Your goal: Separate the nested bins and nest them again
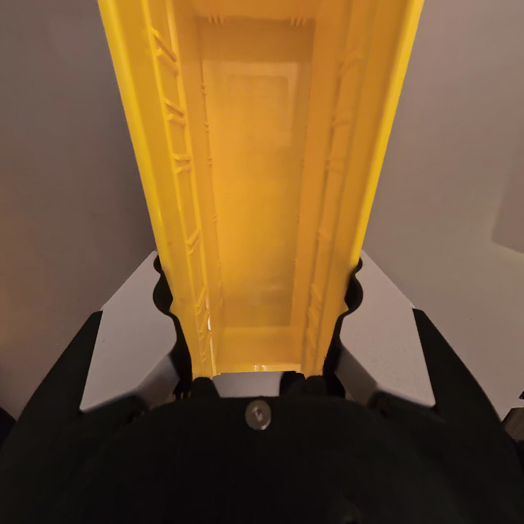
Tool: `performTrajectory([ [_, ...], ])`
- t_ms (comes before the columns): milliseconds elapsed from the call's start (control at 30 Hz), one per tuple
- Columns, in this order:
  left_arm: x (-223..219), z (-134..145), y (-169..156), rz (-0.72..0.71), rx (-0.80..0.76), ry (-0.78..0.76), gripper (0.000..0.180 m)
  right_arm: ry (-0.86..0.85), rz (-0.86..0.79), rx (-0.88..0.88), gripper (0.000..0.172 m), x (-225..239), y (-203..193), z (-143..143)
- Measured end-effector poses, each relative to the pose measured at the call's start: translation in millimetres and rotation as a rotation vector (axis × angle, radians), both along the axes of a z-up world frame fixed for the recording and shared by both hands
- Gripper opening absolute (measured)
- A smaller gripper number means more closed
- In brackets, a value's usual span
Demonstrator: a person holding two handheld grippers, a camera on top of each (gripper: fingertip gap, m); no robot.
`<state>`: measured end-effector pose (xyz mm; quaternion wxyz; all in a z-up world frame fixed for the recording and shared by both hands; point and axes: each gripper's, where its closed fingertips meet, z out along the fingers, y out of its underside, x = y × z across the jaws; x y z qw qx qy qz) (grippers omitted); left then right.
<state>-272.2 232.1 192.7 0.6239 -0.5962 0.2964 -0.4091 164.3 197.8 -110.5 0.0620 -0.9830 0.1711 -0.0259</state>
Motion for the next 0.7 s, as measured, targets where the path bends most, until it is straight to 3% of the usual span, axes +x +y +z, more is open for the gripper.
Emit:
performTrajectory([
  [167, 8, -6, -4, -0.02, 0.012, 0.053, 0.044, 0.017, -0.021, 0.008, 0.137, 4, 1, -3],
  [300, 10, -6, -7, -0.037, 0.024, 0.063, 0.045, 0.02, -0.017, -0.005, 0.113, 1, 0, 2],
  [433, 9, -9, -4, -0.034, 0.013, 0.071, 0.045, 0.063, -0.023, -0.006, 0.109, -14, -1, 9],
  [700, -4, -9, 3, -0.004, -0.013, 0.041, 0.044, 0.129, 0.075, 0.041, 0.108, -85, 9, 72],
])
